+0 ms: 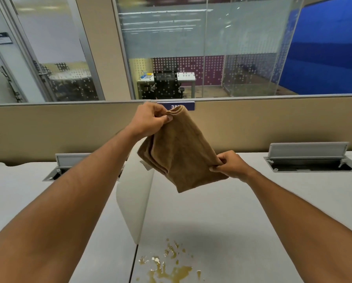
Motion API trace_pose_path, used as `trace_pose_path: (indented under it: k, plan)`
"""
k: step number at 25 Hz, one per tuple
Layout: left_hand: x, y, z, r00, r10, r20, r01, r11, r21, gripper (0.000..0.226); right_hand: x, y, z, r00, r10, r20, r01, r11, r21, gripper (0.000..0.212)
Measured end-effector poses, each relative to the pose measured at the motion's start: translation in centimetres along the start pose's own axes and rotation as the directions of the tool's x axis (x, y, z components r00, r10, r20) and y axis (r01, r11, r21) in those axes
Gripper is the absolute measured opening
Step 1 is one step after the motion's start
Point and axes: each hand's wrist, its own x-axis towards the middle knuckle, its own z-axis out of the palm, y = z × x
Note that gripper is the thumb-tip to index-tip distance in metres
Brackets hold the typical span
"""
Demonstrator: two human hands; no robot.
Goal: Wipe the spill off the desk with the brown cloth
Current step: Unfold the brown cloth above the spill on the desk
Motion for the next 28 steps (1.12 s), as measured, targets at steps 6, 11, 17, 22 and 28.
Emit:
trace_pose_path:
  k: [6,11,17,22,28]
  plan:
    - [-2.1,-5.2,0.5,0.981,-0.192,-0.037,0.195,0.978,0.078,0.014,-0.2,0.1,-0.6,0.998,0.010,-0.060,-0.008,1.000,0.025,0.013]
    - [-3.9,-7.4,1.6,0.953,-0.304,-0.019,0.304,0.951,0.060,0.018,-0.6,-0.4,-1.0,0.995,0.043,-0.088,-0.043,0.999,0.001,0.019]
    - [-6.5,-8.3,3.4,0.966,-0.255,0.047,0.256,0.967,0.002,0.016,-2.2,-1.3,-0.4,0.985,0.044,-0.165,-0.075,0.980,-0.187,0.011]
    - [-8.9,-10.0,3.4,0.969,-0.228,0.097,0.227,0.974,0.022,0.006,-4.4,-1.6,0.7,0.982,0.059,-0.180,-0.117,0.937,-0.328,0.007]
    - [-12.6,-11.1,3.7,0.969,-0.217,0.121,0.223,0.974,-0.044,0.023,-7.1,-2.2,2.1,0.980,0.097,-0.173,-0.167,0.874,-0.457,0.011]
